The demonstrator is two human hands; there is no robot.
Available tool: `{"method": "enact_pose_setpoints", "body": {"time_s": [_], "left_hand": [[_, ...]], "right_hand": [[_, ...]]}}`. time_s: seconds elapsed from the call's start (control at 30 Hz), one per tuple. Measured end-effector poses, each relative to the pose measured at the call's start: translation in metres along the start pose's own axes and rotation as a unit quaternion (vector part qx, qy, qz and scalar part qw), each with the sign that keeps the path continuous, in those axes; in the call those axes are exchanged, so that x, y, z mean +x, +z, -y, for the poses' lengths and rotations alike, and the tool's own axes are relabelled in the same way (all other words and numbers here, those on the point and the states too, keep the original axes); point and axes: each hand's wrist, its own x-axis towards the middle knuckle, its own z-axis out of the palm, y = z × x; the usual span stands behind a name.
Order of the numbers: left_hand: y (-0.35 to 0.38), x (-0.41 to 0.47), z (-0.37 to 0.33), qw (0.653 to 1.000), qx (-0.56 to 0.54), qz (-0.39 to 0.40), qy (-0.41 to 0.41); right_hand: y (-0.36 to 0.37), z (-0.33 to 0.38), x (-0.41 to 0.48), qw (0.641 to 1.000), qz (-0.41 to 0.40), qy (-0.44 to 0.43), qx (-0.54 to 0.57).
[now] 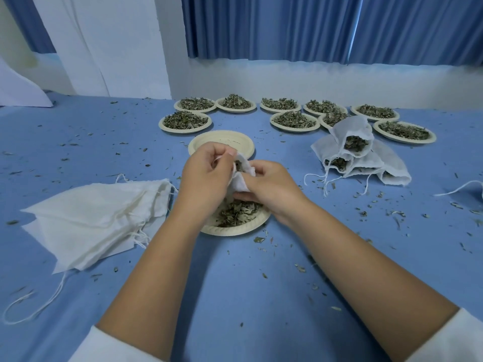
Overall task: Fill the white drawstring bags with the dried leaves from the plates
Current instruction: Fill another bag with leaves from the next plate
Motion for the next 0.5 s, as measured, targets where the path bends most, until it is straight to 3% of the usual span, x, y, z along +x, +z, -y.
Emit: {"method": "enact_pose_setpoints", "body": {"time_s": [0.13,0.27,0.5], "left_hand": [[-0.007,0.008,0.007,0.997,-0.035,-0.068,-0.023],[-0.009,0.012,0.011,0.994,-0.045,-0.100,-0.027],[-0.011,0.013,0.009,0.988,-0.055,-0.144,-0.002]], "right_hand": [[-0.011,0.008,-0.003,0.999,0.044,0.008,-0.005],[-0.021,0.013,-0.003,0.989,0.025,-0.015,-0.143],[-0.022,0.009,-0.011,0.928,0.095,-0.038,-0.359]]}}
